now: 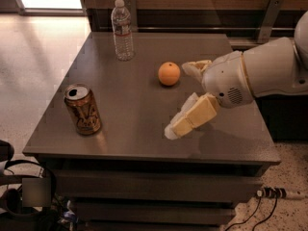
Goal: Pick orange can
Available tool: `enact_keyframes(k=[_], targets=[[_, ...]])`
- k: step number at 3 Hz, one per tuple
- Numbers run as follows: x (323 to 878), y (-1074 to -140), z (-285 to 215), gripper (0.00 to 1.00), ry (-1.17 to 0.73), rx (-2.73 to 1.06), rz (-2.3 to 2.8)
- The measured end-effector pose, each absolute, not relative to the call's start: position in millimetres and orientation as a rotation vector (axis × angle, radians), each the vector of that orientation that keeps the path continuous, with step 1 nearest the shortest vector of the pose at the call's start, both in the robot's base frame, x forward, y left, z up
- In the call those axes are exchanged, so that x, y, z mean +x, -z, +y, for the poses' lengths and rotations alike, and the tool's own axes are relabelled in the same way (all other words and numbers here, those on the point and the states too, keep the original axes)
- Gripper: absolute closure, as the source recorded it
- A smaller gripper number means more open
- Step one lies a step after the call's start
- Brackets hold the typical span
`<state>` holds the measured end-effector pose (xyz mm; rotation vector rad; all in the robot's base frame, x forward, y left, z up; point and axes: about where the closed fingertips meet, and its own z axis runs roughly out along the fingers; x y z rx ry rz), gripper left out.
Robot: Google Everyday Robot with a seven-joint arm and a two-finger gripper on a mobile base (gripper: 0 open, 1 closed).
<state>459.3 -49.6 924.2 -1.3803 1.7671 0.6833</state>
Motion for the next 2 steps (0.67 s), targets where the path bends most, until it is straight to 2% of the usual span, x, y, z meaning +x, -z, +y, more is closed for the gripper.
enact_keyframes(k=[2], targets=[[464, -904, 4, 0.0, -0.768, -1.35, 1.615]])
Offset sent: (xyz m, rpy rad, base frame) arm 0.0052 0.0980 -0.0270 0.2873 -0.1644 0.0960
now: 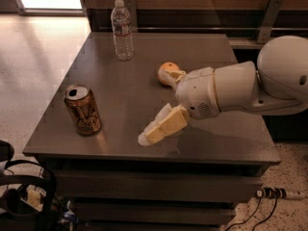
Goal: Pick orange can
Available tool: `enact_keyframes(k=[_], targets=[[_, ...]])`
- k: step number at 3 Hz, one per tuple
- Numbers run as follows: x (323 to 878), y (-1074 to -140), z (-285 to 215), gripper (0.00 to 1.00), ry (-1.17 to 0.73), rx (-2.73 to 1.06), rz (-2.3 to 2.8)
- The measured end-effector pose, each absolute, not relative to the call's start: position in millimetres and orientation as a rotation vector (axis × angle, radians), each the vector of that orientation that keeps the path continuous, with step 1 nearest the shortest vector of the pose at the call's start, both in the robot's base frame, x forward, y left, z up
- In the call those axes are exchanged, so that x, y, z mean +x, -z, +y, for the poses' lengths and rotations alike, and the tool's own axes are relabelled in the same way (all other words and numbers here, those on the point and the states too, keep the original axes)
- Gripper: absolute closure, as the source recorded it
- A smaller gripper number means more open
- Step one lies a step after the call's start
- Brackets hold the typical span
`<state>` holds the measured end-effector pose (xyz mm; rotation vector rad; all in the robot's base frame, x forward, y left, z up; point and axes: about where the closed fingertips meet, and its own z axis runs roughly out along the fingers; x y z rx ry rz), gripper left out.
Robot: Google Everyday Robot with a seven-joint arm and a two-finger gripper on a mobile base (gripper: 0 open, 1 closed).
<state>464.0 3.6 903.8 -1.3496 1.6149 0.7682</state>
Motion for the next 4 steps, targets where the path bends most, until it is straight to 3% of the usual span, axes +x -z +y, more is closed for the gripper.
enact_keyframes(k=[1, 4], targets=[[464, -899, 44, 0.0, -0.796, -1.306, 1.483], [476, -882, 103, 0.0, -0.838, -1.206, 1.456]])
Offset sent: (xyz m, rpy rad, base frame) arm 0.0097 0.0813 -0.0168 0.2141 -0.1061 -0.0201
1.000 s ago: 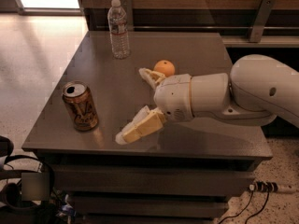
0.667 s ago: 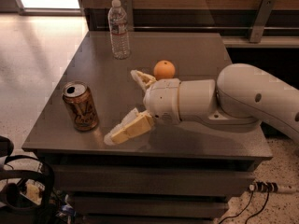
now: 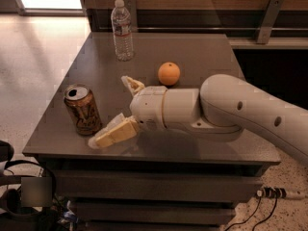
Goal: Pick orange can
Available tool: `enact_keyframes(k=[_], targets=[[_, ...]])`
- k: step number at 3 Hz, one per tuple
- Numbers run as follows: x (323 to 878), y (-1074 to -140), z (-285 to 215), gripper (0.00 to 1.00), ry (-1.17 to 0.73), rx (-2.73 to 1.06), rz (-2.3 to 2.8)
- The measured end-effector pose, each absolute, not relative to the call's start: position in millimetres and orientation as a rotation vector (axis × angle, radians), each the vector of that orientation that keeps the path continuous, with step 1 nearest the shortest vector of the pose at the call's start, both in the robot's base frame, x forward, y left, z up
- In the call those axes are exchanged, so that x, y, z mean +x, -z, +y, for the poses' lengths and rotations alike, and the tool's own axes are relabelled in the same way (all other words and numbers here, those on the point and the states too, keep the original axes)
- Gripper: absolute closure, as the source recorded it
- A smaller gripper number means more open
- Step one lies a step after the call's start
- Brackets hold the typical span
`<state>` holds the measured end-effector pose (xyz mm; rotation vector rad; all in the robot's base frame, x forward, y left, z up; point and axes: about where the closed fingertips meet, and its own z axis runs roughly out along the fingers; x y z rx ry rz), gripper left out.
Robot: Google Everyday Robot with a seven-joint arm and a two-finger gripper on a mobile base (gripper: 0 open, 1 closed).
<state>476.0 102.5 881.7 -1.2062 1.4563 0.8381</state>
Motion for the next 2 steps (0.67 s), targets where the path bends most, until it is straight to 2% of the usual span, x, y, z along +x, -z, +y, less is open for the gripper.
enact_keyframes(k=[2], targets=[[479, -878, 154, 0.01, -0.921, -1.203, 1.442]])
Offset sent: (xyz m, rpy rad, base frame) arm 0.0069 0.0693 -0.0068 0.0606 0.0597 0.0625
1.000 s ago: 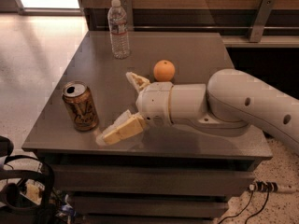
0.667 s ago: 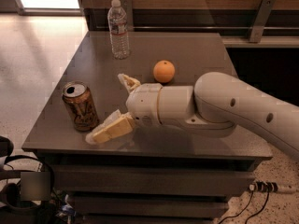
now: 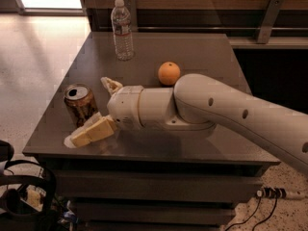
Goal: Pick orange can
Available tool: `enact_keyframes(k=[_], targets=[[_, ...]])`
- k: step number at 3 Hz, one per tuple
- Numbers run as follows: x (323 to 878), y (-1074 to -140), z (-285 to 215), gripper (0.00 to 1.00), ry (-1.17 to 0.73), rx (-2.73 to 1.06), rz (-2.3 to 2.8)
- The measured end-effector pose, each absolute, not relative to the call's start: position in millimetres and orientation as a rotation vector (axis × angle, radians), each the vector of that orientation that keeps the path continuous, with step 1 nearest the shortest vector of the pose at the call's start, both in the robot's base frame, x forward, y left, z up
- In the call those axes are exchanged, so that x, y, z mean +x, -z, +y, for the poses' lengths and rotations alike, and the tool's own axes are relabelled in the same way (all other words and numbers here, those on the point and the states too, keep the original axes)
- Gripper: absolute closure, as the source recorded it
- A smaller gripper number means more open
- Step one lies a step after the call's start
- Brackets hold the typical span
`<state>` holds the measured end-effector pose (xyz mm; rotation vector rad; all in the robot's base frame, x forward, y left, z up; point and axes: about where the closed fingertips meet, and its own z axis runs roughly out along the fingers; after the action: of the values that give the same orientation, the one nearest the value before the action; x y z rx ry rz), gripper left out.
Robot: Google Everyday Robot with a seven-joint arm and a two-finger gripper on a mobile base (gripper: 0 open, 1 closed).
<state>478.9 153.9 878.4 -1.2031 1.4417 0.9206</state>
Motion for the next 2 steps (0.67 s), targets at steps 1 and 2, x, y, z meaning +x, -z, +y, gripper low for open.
enact_keyframes(k=[1, 2], targets=[[475.3, -875.4, 168.3, 0.23, -0.956, -1.212, 1.42], [474.2, -876.4, 169.2, 0.46, -0.955, -1.215, 1.418]])
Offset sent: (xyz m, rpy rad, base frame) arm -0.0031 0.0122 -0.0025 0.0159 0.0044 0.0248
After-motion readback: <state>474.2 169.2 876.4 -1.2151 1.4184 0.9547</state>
